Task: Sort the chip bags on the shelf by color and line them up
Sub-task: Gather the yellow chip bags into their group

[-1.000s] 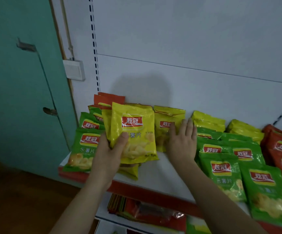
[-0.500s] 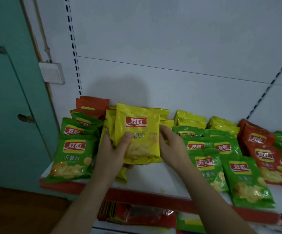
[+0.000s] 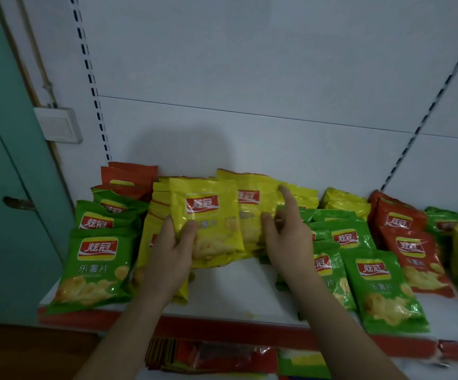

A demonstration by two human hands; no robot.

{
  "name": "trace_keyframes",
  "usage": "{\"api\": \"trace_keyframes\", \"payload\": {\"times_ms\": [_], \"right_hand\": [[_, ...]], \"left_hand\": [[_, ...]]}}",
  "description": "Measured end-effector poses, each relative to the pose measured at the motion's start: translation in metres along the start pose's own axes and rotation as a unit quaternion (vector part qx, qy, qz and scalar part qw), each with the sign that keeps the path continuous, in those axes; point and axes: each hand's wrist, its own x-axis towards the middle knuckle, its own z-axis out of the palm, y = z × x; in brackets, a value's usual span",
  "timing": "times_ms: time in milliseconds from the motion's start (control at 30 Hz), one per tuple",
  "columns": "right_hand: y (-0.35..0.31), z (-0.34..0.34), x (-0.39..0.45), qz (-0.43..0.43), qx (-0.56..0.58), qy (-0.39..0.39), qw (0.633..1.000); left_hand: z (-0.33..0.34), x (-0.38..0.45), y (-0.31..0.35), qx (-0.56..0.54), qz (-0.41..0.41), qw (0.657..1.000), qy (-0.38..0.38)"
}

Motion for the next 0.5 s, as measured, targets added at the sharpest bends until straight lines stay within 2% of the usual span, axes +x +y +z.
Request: {"api": "trace_keyframes", "payload": {"times_ms": [167,300,400,500], "right_hand": [[0.026,0.004,-0.001,-0.099,-0.155,-0.004,0.983],[0.032,0.026,-0.012,-0.111,-0.229,-0.035,0.966],[0.039,0.035,-0.020,-0.155,-0.336,-0.051,0.928],[0.042,0.035,-0.019,-0.175,-0.382,-0.064,0.905]], "left_hand": [[-0.022,0.011,0.001,-0.041,-0.019,0.996,0.080],[-0.028,0.013,-0.001,-0.047,-0.015,0.994,0.099],[-0.031,0.011,-0.005,-0.035,-0.015,0.995,0.096],[-0.031,0.009,-0.007,-0.029,-0.016,0.995,0.091]]}}
